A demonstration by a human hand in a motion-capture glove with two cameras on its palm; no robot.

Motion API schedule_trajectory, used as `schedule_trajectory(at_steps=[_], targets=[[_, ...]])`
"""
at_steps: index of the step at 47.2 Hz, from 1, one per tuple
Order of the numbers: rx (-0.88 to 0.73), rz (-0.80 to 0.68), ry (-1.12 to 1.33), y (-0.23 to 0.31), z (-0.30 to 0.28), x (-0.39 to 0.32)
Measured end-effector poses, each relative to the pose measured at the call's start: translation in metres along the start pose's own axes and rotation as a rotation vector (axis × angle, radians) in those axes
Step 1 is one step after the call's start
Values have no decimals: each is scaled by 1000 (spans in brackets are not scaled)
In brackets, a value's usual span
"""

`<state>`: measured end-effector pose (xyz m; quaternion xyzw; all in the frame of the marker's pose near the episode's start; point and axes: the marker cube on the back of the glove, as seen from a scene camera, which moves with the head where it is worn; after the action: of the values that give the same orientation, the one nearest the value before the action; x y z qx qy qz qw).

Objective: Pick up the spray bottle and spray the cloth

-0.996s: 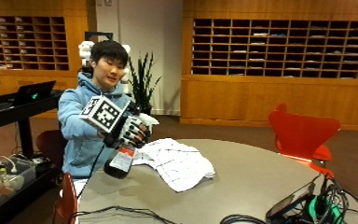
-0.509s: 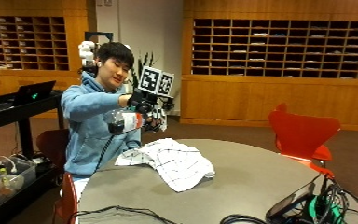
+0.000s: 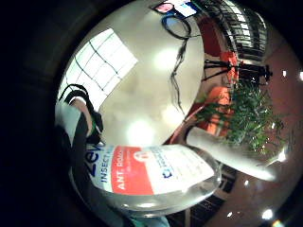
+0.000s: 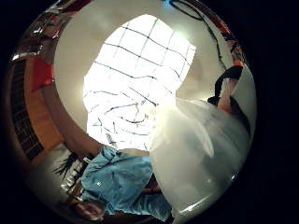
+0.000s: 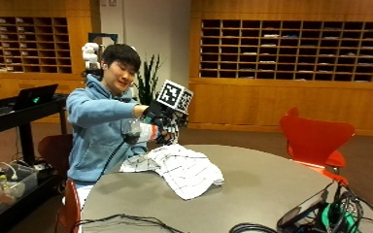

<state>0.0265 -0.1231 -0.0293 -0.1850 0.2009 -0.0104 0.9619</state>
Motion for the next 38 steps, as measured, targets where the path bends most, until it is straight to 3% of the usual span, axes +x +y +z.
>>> schedule_trajectory(at_steps=[10,29,38], targets=[[38,32,-5,10,-21,11],[-15,2,-14,-4,7,1],[112,-5,-134,3,-20,1]])
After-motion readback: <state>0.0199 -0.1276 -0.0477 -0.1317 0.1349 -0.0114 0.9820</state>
